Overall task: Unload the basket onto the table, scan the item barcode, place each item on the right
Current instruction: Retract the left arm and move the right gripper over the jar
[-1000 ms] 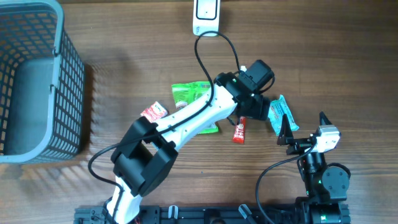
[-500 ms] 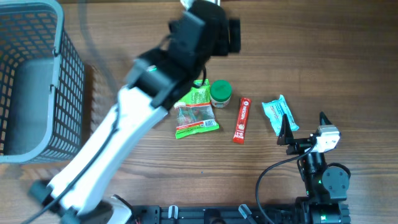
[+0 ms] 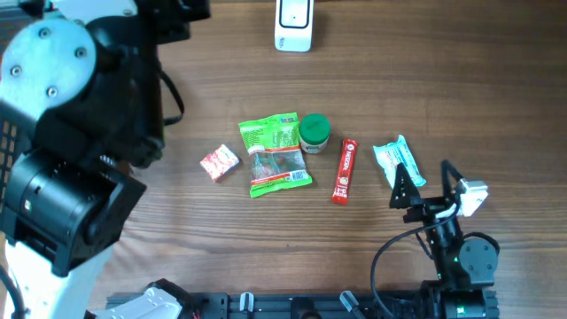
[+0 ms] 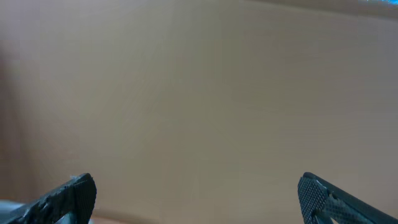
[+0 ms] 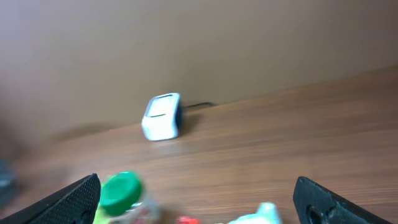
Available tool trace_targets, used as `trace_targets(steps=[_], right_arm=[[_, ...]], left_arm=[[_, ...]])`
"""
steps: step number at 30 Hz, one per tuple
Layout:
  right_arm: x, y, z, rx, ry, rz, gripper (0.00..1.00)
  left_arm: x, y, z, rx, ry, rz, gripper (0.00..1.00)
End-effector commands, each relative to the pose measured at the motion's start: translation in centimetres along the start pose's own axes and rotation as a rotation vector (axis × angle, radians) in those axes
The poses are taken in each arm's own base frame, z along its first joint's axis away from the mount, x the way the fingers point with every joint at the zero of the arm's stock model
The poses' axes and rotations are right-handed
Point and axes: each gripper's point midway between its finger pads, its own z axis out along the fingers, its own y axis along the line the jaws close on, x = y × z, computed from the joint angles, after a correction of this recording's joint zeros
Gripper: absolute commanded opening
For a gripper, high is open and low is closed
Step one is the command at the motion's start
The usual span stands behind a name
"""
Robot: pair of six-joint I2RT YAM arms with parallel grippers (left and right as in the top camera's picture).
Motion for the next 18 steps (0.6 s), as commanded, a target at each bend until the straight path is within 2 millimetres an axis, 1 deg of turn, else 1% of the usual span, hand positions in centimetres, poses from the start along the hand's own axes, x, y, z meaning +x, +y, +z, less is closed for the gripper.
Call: trace_targets(steps=[1,4,6,7,8,9,10,11,13,14,16,18], right_arm=[[-2.0,3.3,-0.7,-0.135,0.031,0.098,1.0],[-6.0,4.8,-1.2,-0.138,0.02,0.108,1.0],[-7.4,6.1,-1.3,-0.178,0.041,0.202,1.0],[-7.7,6.9,-1.3,-0.211,0.062,0.263,1.0],[-7.7,7.3,-1.3,-0.228,0.088,0.342,1.0],[-7.4,7.3,-1.2,-0.226,0.11,0.417,1.0],[-6.3,7.1,-1.2,-0.207,0.165,0.518,1.0],[-4.4,6.5,-1.3,-0.157,0.241,0.598,1.0],[-2.4,4.4,-1.2,-0.003,0.283,0.785,1.0],[-2.2,4.5,-1.2,-0.004,0.297,0.815,1.0],[-4.3,8.1,-1.5,-0.24,0.289,0.606,1.0],[-5.0,8.7,-1.8,-0.253,0.301,0.6,0.99]], left_arm=[[0.0,2.8,-0.5,-0.08,-0.005,0.037,1.0],[1.1,4.5,-2.4,-0.033,-0.008,0.04,1.0],[1.3,6.0,-3.9,-0.037,-0.042,0.015,1.0],[1.3,7.2,-4.9,-0.052,-0.07,-0.004,1.0],[1.4,8.0,-5.6,-0.063,-0.091,-0.032,1.0],[1.5,9.0,-6.7,-0.071,-0.116,-0.077,1.0],[1.5,9.7,-7.8,-0.07,-0.138,-0.116,1.0],[1.4,10.2,-8.8,-0.057,-0.156,-0.144,1.0],[0.8,11.0,-10.6,-0.038,-0.193,-0.201,1.0],[0.4,11.6,-11.3,-0.043,-0.21,-0.229,1.0],[-0.2,12.5,-12.5,-0.055,-0.24,-0.263,1.0],[-0.5,13.0,-13.3,-0.063,-0.254,-0.287,1.0]])
